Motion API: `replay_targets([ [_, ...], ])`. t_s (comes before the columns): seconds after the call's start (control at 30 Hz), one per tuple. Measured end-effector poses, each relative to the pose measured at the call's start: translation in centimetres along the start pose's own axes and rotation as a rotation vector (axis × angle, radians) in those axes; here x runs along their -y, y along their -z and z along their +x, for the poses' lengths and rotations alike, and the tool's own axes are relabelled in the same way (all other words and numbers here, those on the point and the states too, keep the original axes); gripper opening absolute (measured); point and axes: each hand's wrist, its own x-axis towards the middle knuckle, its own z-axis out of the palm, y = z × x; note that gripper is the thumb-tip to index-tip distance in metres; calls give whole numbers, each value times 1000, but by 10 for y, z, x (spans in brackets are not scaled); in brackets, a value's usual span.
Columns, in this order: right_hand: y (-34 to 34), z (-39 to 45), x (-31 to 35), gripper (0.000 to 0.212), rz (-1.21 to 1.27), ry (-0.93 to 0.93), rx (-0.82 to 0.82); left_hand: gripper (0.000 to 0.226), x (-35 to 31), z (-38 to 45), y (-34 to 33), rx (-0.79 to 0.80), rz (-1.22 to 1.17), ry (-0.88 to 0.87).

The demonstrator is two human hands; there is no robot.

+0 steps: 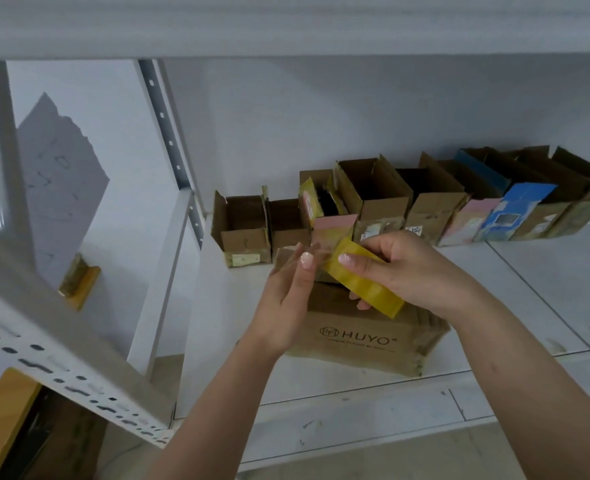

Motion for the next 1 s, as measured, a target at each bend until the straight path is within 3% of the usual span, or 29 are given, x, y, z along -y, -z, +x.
replay_targets([
  [0.17,-1,4,-2,31,-28,35,30,38,-15,0,-1,-40,-146,-16],
  [0.3,2,6,-5,24,-26,53,99,19,-9,9,-3,-161,-203,17],
  [0.5,20,3,-6,37,-247,106,215,18,5,15,1,-265,-261,63],
  [0.6,32,4,-6,31,-153,84,233,20,13,19,4,-281,-203,91],
  [0.73,42,10,-3,34,-78,45,196,24,19,23,5,-275,-97,83],
  [0.9,37,24,0,39,-137,16,59,29,27,23,11,-361,12,111],
  [1.0,31,31,0,37,-160,7,64,29,32,22,14,-387,92,102],
])
